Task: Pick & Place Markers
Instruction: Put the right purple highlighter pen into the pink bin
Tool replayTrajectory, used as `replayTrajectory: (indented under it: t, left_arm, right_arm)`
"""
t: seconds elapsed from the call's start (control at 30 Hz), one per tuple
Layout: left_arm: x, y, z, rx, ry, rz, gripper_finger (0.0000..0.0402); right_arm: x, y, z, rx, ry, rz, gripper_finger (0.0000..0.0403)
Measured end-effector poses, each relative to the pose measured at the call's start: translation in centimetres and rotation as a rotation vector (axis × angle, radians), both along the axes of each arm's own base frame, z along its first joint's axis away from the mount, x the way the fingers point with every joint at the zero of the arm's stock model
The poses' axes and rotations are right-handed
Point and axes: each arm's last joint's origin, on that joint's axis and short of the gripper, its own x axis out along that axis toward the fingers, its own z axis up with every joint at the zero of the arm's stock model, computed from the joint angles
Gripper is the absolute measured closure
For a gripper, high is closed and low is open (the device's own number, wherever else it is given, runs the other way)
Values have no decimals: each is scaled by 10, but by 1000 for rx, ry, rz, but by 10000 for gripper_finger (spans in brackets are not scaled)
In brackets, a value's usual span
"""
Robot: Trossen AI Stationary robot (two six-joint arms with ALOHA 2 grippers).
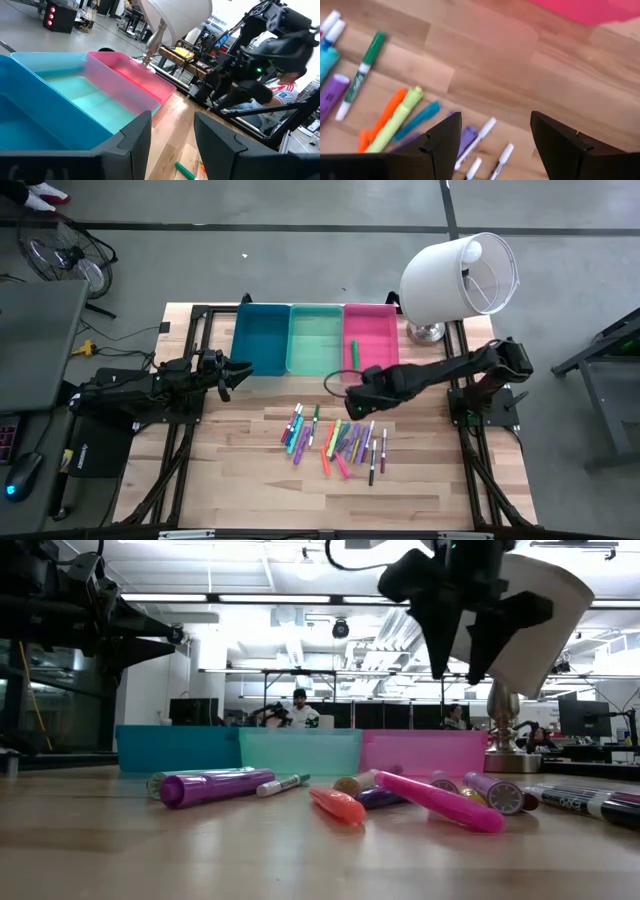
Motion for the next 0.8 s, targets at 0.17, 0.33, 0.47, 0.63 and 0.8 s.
replayTrajectory:
  t: [0.17, 0.33, 0.47, 0.63, 0.8]
  left_arm:
    - [0, 0, 0, 0, 0, 0, 254]
    - [0, 0, 0, 0, 0, 0, 254]
    - [0, 0, 0, 0, 0, 0, 254]
    - [0, 0, 0, 0, 0, 0, 254]
    - [0, 0, 0, 0, 0, 0, 254]
  right_arm:
    - [-7, 26, -11, 34, -3, -6, 176]
    - [-14, 54, -37, 107, -64, -12, 176]
    - [-15, 66, -51, 163, -141, -47, 178]
    - [-12, 65, -56, 184, -170, -112, 180]
    - [3, 65, -66, 234, -156, -174, 180]
